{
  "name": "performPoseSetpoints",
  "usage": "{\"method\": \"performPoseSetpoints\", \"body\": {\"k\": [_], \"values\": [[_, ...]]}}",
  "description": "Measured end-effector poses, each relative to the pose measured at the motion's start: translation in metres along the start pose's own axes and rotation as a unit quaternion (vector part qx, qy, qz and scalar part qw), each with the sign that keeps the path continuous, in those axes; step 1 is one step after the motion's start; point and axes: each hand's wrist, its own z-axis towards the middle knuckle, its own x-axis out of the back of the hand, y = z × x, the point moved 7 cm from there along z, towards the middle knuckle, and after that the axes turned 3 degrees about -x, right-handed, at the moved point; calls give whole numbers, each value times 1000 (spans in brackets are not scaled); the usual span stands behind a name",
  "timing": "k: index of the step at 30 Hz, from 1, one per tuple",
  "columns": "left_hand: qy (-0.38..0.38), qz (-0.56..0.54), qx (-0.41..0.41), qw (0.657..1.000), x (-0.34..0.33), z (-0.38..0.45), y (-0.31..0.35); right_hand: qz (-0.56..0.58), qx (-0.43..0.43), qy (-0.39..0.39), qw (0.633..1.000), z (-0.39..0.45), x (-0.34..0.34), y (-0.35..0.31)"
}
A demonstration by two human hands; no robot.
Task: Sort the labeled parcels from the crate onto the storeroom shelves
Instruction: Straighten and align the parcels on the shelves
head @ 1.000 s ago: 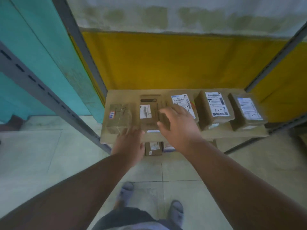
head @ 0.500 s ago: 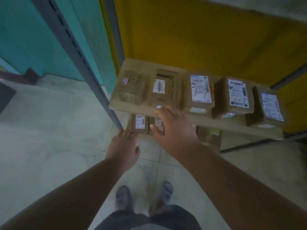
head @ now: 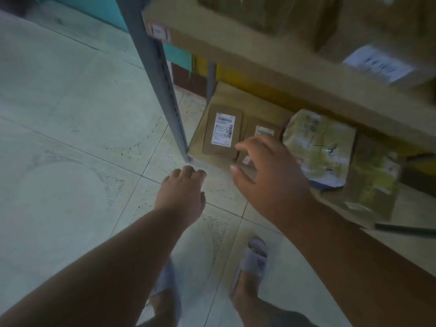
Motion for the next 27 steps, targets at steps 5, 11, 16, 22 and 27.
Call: {"method": "performPoseSetpoints", "body": {"k": [5, 11, 16, 22, 27], "values": [[4, -2, 13, 1000, -71, 78, -12, -54, -4, 4, 999, 37, -61, 73], [62, 50, -15, 997, -125, 167, -24, -75, -28, -58, 995, 116, -143, 148], [59, 84, -75, 992, -146, 211, -25, -93, -30, -96, 991, 176, -205, 185], [65, 117, -114, 984, -143, 227, -29, -83, -50, -72, 993, 184, -221, 203], [49, 141, -100, 984, -139, 229, -32, -79, -111, -75, 988, 140, -224, 223]]}}
